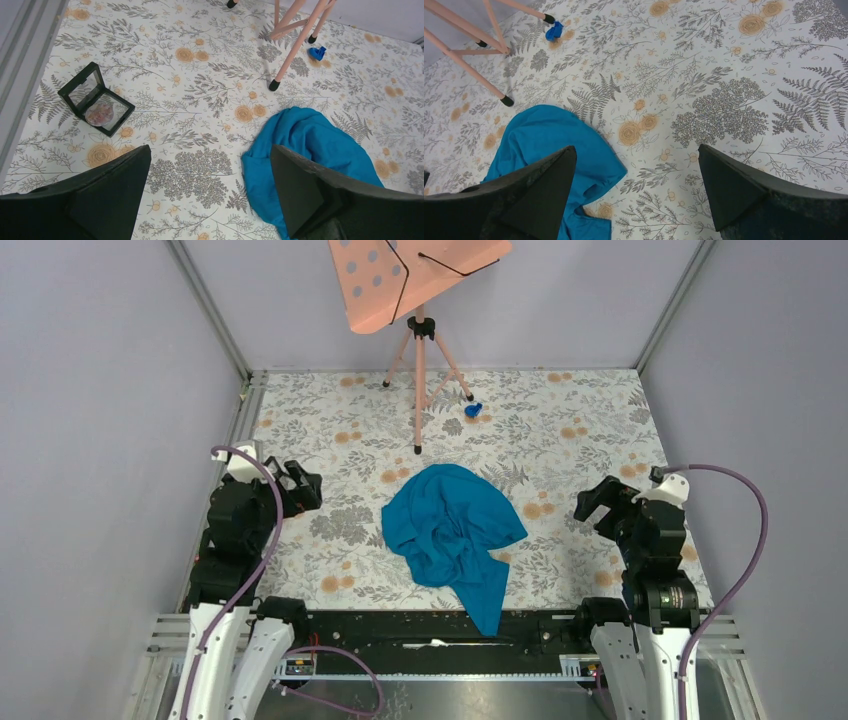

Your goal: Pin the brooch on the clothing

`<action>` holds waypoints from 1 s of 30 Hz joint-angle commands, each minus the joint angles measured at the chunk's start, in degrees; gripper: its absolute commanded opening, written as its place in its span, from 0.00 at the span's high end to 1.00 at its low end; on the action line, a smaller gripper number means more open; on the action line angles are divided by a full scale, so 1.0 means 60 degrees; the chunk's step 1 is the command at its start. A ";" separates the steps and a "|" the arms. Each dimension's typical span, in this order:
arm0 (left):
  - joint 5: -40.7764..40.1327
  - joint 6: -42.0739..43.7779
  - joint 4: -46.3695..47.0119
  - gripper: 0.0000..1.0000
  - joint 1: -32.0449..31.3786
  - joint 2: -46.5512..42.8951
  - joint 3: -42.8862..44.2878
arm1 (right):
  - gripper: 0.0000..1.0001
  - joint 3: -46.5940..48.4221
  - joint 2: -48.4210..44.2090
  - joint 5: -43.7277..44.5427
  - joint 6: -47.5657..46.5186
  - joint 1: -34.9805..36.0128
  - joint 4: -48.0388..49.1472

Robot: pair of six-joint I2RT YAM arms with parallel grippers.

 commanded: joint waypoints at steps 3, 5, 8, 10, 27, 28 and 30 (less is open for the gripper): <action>0.1131 -0.0365 0.0682 0.01 0.0568 0.0219 0.0128 | 0.01 0.0346 0.0545 0.0742 -0.0169 -0.0017 -0.0084; 0.1161 -0.0477 0.0705 0.01 0.0598 0.0340 -0.0048 | 0.01 0.0378 0.0779 0.0802 -0.0144 -0.0024 -0.0145; 0.1373 -0.0510 0.0541 0.01 0.0704 0.0713 -0.0142 | 0.01 0.0445 0.1148 0.0560 -0.0176 -0.0019 -0.0219; 0.1805 -0.0180 0.0459 0.01 0.0721 0.0816 -0.0101 | 0.01 0.0372 0.1420 0.0210 -0.0178 -0.0014 -0.0163; 0.0484 -0.2267 0.3169 0.02 -0.5045 0.1889 -0.1712 | 0.11 -0.1166 0.4457 -0.1430 0.1219 0.3293 0.2031; 0.0304 -0.2387 0.3376 0.02 -0.5544 0.2221 -0.1776 | 0.11 -0.1366 0.4439 -0.1529 0.1345 0.3364 0.2164; -0.0343 -0.2698 0.4067 0.08 -0.6505 0.2696 -0.2088 | 0.12 -0.1748 0.4364 -0.1687 0.1547 0.3486 0.2425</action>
